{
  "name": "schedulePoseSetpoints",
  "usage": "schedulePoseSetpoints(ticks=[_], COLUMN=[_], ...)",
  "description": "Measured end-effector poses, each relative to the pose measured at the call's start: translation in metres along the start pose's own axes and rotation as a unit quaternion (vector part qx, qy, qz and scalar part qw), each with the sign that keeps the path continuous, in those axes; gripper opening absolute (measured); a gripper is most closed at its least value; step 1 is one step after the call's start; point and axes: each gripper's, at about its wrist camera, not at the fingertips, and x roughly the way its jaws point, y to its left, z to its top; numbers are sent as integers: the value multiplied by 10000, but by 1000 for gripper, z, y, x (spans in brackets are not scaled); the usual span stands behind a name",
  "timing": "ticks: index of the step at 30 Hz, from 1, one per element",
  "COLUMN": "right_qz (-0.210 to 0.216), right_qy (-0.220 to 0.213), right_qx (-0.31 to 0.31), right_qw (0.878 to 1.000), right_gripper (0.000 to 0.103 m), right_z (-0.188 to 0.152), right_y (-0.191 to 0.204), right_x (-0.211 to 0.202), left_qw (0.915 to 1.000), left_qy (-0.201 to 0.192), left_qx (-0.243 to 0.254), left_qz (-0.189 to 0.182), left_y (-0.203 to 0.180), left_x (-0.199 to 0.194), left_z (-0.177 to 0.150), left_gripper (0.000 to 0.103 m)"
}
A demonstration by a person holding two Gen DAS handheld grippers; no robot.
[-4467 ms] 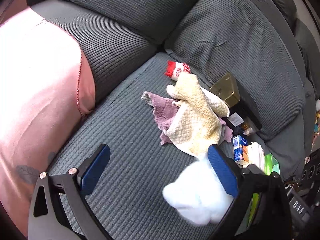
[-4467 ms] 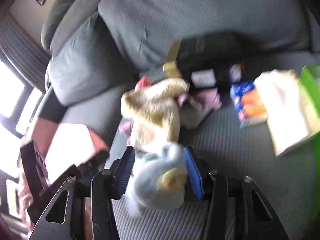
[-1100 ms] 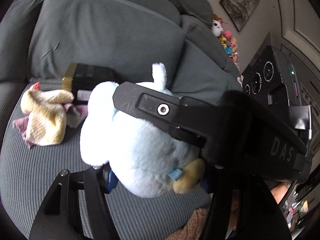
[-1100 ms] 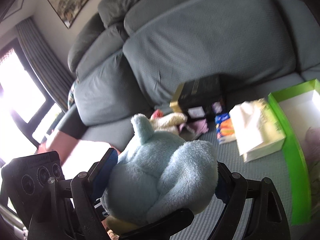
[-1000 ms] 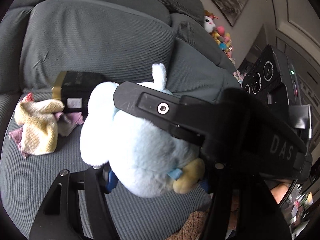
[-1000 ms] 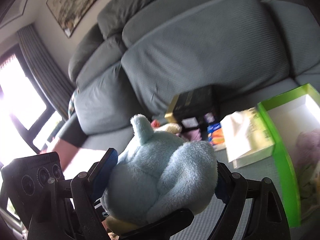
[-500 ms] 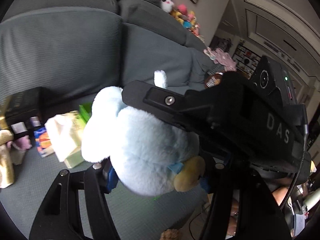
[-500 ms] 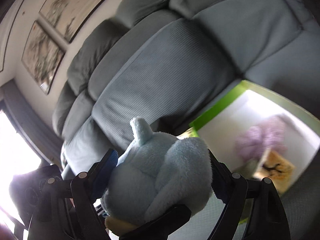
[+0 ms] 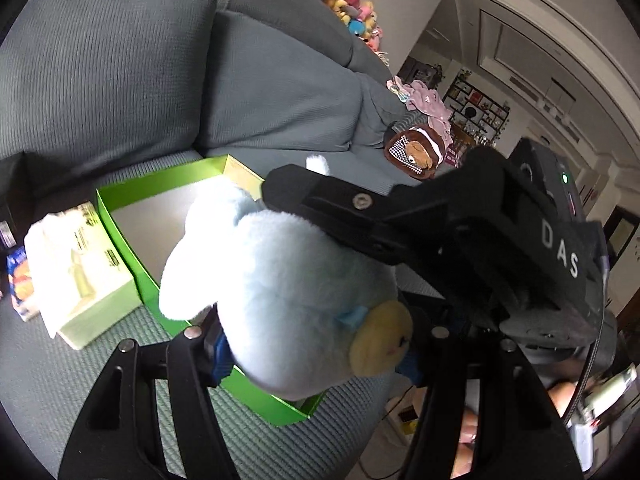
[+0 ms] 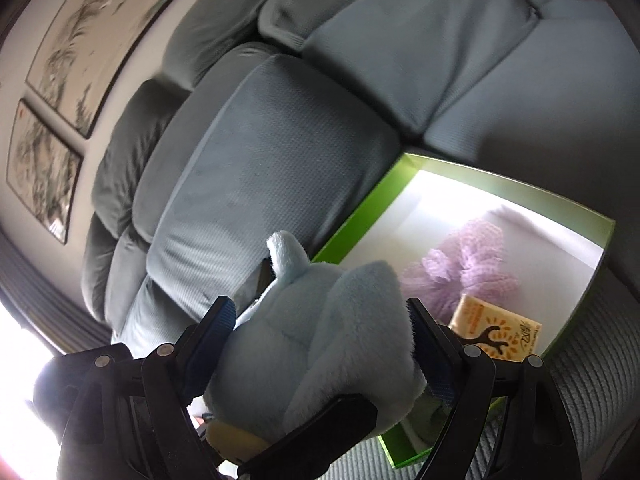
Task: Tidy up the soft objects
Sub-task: 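Carry the elephant with both grippers over the green box, then open both grippers to drop the elephant into the green box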
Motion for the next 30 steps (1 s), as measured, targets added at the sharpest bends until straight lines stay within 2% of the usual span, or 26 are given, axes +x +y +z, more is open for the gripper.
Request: schedulePoseSetpoints(ticks=[10, 12, 14, 15, 21, 26, 30], right_qz=[-119, -215, -242, -209, -419, -191, -228], right_qy=[138, 118, 67, 32, -367, -584, -673], right_qx=[661, 706, 773, 837, 984, 1051, 856], right_qw=[9976, 9972, 9967, 9963, 9936, 9926, 9938], right_gripper=[86, 86, 87, 87, 86, 87, 90], right_z=[4, 5, 5, 5, 8, 9, 9], right_y=[-33, -35, -37, -39, -44, -42, -30], right_x=[15, 16, 14, 13, -2, -11, -15], left_qw=[9984, 9980, 9975, 9970, 9946, 9931, 9923], left_qy=[197, 237, 275, 247, -77, -431, -680], left_qx=[-522, -581, -653, -731, -999, -1074, -1037], left_qz=[-120, -111, -19, 9, -268, -185, -62], left_y=[11, 11, 12, 13, 22, 25, 27], left_x=[8, 9, 9, 7, -18, -54, -85], left_z=[-7, -7, -6, -6, -4, -2, -5], left_gripper=[63, 66, 74, 78, 84, 91, 94])
